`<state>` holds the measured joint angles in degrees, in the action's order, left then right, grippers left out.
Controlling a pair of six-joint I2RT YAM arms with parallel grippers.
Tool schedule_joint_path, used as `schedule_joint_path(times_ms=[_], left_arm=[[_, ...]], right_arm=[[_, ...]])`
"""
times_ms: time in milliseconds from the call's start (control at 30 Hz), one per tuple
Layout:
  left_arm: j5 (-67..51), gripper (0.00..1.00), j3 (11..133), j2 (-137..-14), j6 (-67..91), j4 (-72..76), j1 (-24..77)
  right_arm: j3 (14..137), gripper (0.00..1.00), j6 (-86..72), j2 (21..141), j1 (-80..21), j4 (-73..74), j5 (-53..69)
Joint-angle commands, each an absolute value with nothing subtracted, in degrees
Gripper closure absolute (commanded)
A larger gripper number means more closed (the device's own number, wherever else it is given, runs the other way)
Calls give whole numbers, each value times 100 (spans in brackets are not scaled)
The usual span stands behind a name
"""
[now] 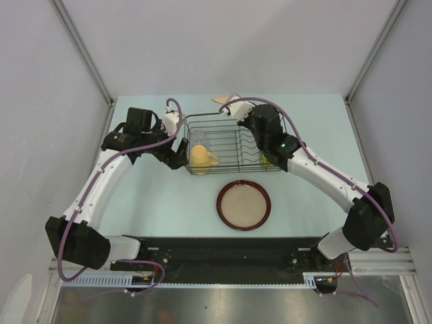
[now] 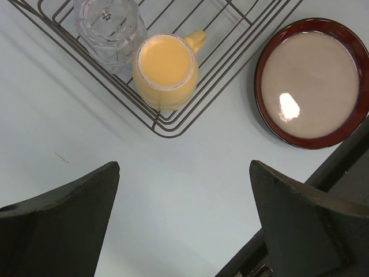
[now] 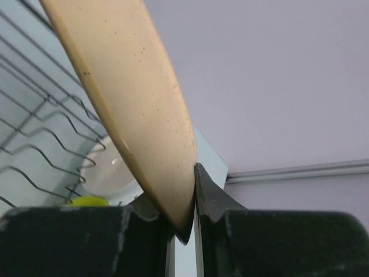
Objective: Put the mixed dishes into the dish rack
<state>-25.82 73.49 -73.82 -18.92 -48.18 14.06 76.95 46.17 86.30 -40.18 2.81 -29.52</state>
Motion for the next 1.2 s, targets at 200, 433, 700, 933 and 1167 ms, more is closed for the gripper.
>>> schedule_joint_path(times_ms=[200, 433, 700, 933, 1167], left_arm=[[-2821, 0, 7392, -7743, -1565, -4465, 1362], [-2777, 0, 7392, -7813, -1503, -4404, 1362], [-2707, 0, 7348, -7805, -1503, -4368, 1362], [-2663, 0, 7356, -7857, -1494, -4298, 1362], [-2654, 0, 7313, -7866, -1494, -4237, 1362]], right_arm=[[7050, 100, 5212, 8086, -3384, -765, -2198], [6961, 100, 5203, 8112, -3287, -765, -1995], [6970, 100, 5528, 8385, -3278, -923, -1995], [7040, 100, 5590, 8631, -3226, -976, -1951], [6873, 100, 5537, 8710, -3182, -1055, -1942]])
